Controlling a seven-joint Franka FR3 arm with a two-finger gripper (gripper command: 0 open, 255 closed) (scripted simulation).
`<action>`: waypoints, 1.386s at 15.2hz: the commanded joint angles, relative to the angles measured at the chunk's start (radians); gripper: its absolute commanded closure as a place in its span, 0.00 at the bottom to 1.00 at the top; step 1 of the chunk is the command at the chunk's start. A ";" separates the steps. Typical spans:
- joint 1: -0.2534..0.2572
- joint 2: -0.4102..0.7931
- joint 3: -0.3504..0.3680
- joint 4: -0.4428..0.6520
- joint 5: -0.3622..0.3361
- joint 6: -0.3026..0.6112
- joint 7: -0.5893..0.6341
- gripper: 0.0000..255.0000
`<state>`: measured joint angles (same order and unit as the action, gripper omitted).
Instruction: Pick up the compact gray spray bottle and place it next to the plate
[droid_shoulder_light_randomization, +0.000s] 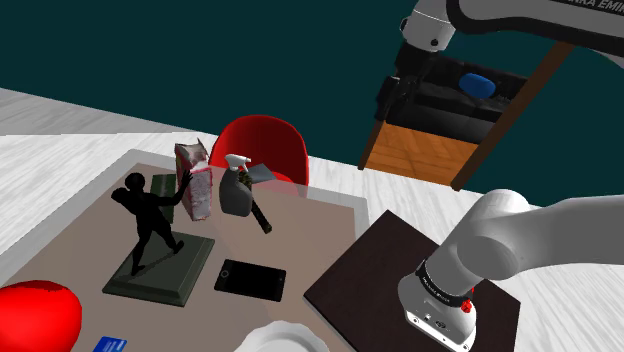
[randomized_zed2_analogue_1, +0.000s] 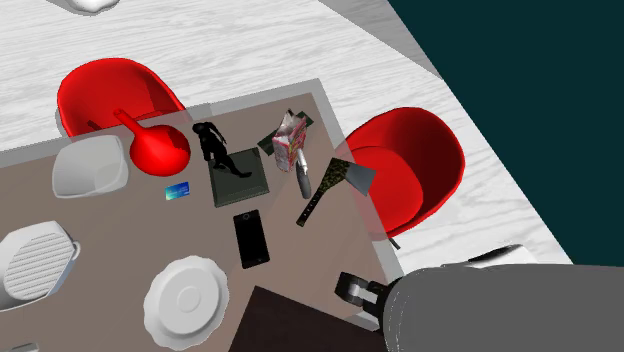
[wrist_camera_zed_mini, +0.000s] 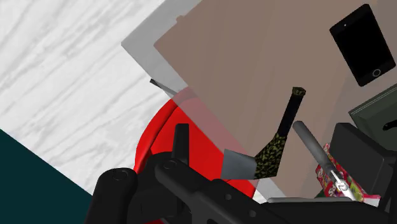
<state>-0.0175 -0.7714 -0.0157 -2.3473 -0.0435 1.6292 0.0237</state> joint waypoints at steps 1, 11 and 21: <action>0.000 0.000 0.000 0.000 0.000 0.000 0.000 0.00; 0.092 0.117 -0.025 -0.230 0.051 0.481 -0.128 0.00; 0.237 0.421 -0.067 -0.288 0.168 0.972 -0.319 0.00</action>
<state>0.2017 -0.3975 -0.0713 -2.6367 0.1056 2.5404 -0.2624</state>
